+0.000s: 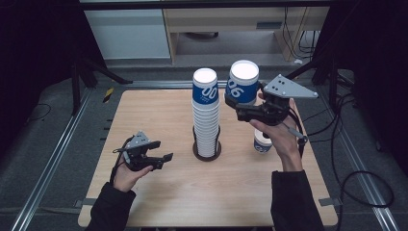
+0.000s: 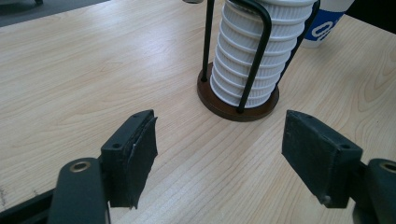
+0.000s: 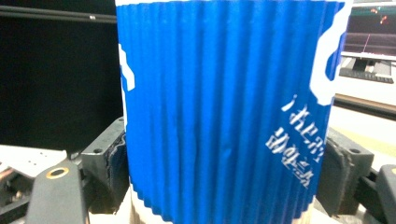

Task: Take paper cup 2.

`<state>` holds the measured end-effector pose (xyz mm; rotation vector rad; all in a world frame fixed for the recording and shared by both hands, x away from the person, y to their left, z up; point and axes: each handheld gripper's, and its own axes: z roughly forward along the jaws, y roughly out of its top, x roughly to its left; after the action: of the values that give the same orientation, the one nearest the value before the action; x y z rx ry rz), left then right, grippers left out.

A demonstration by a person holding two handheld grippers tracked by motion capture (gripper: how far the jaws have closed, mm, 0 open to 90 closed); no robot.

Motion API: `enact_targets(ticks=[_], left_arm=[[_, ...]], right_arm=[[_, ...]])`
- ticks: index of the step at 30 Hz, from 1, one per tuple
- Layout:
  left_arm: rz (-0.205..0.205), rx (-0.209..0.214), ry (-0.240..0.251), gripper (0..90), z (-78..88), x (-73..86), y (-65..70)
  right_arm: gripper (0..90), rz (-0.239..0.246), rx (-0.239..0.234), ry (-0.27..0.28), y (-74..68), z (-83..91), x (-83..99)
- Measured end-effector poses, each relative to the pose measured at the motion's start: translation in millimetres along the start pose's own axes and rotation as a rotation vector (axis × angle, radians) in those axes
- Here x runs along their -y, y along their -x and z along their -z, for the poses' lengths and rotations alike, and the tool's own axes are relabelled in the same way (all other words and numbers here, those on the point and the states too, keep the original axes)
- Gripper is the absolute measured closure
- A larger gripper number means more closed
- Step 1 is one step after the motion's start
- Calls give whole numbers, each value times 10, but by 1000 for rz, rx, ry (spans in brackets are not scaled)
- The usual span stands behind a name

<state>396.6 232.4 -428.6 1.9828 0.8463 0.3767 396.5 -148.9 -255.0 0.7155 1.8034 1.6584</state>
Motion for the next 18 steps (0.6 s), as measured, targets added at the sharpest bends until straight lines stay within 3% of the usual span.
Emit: enact_targets(ticks=[18], left_arm=[[-4, 16, -2, 256, -3, 0, 6]], right_arm=[[198, -43, -31, -128, 59, 223, 722]])
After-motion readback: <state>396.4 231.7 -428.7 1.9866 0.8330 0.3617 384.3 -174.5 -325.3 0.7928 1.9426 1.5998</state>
